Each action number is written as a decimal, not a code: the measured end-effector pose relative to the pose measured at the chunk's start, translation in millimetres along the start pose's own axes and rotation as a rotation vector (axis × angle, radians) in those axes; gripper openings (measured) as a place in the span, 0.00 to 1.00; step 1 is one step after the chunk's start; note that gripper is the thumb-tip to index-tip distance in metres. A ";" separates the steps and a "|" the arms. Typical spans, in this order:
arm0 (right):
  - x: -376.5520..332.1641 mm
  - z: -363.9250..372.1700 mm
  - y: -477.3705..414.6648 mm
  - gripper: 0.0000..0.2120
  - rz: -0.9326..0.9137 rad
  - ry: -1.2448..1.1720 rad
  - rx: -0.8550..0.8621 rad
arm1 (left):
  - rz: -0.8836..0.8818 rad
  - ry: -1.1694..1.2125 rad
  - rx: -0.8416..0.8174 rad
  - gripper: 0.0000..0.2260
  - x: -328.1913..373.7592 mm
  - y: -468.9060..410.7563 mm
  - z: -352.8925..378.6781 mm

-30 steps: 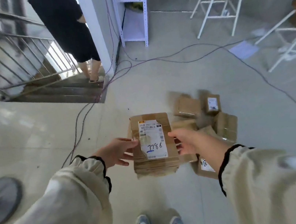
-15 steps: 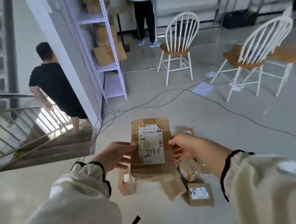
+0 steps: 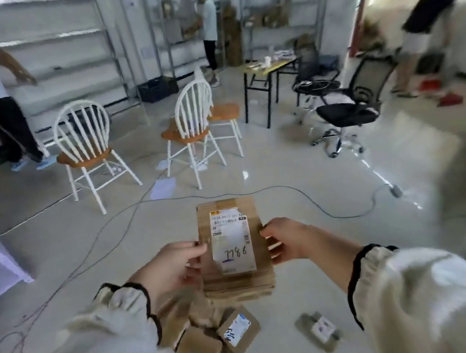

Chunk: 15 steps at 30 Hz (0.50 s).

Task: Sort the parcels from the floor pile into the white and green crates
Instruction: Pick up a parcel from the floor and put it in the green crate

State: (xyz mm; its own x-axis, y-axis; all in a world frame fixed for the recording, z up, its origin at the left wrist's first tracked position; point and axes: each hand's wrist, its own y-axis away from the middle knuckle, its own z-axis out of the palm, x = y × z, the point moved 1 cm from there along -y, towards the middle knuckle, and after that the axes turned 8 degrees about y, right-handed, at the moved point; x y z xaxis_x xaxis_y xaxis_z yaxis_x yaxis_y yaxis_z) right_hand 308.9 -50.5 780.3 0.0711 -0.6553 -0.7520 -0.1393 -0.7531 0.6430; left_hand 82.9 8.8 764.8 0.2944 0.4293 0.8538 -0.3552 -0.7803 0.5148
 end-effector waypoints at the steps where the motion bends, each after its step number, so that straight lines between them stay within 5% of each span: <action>1: 9.3 -19.9 11.2 0.06 -0.004 -0.034 0.058 | 0.010 -0.029 -0.059 0.08 8.9 -9.4 20.1; 8: 113.6 -162.4 127.4 0.08 0.058 -0.301 0.444 | 0.029 -0.265 -0.473 0.07 45.6 -27.2 226.6; 15: 264.5 -267.4 281.0 0.03 0.116 -0.532 0.796 | 0.040 -0.460 -0.867 0.10 29.1 52.1 460.5</action>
State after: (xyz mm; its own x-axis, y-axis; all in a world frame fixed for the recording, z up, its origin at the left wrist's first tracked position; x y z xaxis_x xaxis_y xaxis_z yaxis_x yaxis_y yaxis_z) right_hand 552.6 -451.1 800.8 -0.4149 -0.4635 -0.7830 -0.7604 -0.2959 0.5781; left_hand 481.5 -228.9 780.8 0.5196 0.0472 0.8531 -0.8465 -0.1074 0.5215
